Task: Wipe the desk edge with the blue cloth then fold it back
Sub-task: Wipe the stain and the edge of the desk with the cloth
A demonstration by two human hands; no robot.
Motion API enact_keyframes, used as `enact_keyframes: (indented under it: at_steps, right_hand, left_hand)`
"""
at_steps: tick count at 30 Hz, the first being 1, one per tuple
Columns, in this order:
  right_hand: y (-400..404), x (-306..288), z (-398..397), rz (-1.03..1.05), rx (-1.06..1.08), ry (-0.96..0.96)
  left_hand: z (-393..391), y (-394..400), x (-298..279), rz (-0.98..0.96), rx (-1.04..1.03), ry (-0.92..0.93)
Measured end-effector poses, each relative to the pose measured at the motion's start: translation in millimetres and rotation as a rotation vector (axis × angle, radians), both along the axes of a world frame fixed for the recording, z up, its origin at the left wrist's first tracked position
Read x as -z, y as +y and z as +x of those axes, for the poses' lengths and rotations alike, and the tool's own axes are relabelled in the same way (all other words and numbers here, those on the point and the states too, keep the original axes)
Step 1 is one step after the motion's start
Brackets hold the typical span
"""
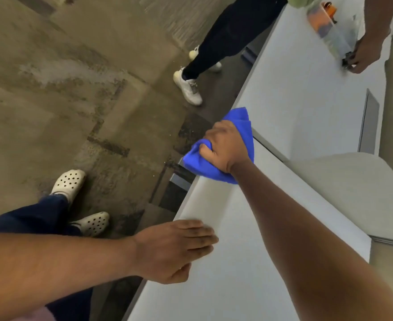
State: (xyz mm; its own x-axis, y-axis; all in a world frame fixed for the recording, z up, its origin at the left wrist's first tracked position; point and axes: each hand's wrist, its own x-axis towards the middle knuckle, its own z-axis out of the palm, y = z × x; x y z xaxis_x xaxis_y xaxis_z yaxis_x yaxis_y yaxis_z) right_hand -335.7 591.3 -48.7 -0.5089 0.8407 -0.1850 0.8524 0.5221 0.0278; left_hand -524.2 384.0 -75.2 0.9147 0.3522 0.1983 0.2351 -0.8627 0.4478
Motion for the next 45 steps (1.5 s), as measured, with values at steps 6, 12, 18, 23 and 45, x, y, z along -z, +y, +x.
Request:
enact_keyframes:
  at_steps: [6, 12, 18, 23, 45]
  right_hand:
    - [-19.3, 4.6, -15.7, 0.076, 0.439, 0.121]
    - [-88.2, 7.5, -52.8, 0.046, 0.784, 0.112]
    - [-59.8, 10.2, -50.9, 0.063, 0.839, 0.183]
    - [-20.8, 2.2, -10.5, 0.040, 0.457, 0.274]
    - [-8.6, -3.4, 29.0, 0.156, 0.864, 0.166]
  left_hand:
    - [-2.9, 3.4, -5.5, -0.049, 0.009, 0.013]
    - [-5.2, 3.1, -3.0, -0.082, 0.028, -0.007]
    - [-5.3, 1.7, 6.5, -0.153, 0.027, -0.058]
    - [-2.6, 1.3, 2.5, -0.144, 0.038, -0.029]
    - [-1.3, 7.4, -0.7, -0.189, 0.053, -0.001]
